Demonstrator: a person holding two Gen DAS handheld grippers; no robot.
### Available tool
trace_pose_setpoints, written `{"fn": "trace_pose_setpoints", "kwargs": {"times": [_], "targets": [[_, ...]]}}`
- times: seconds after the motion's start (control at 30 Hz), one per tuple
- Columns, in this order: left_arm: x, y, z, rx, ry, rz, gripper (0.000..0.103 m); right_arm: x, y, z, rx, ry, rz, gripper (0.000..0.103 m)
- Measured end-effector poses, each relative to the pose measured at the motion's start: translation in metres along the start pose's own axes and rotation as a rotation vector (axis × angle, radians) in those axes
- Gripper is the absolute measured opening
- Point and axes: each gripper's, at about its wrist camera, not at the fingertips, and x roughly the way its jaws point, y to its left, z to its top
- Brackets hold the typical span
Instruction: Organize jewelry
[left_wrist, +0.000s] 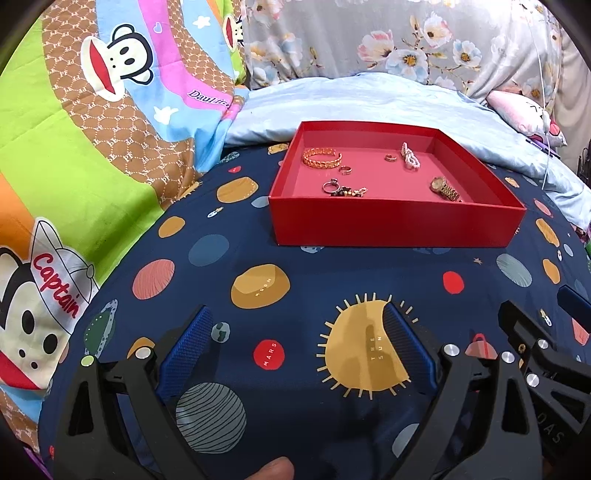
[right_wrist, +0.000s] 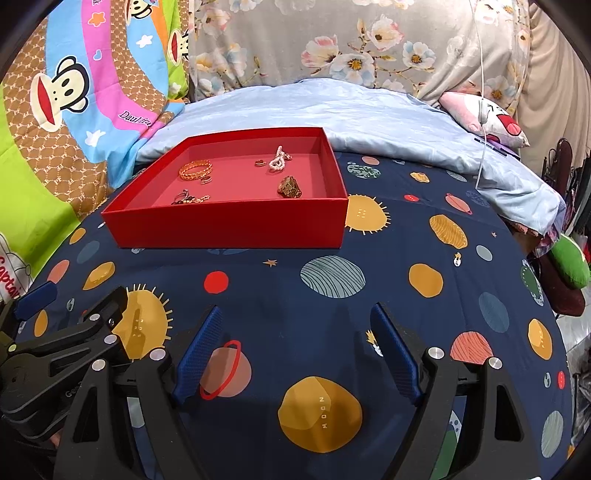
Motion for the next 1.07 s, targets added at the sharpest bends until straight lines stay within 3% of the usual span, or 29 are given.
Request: {"fn": "trace_pose_setpoints", "kwargs": {"times": [0.57,1.07], "targets": [[-0.0002,-0.0001,-0.0002,-0.002,0.001,-0.022,0.090,-0.0006,-0.0012,0.0003,0.000,-0.004,-0.001,0.080],[-0.0012,-0.0026,-0.0006,0.010,-0.009,0.003,0.090,-0.0026,-0.0030,0.0010,0.004,-0.010,-0.004,0.080]]}}
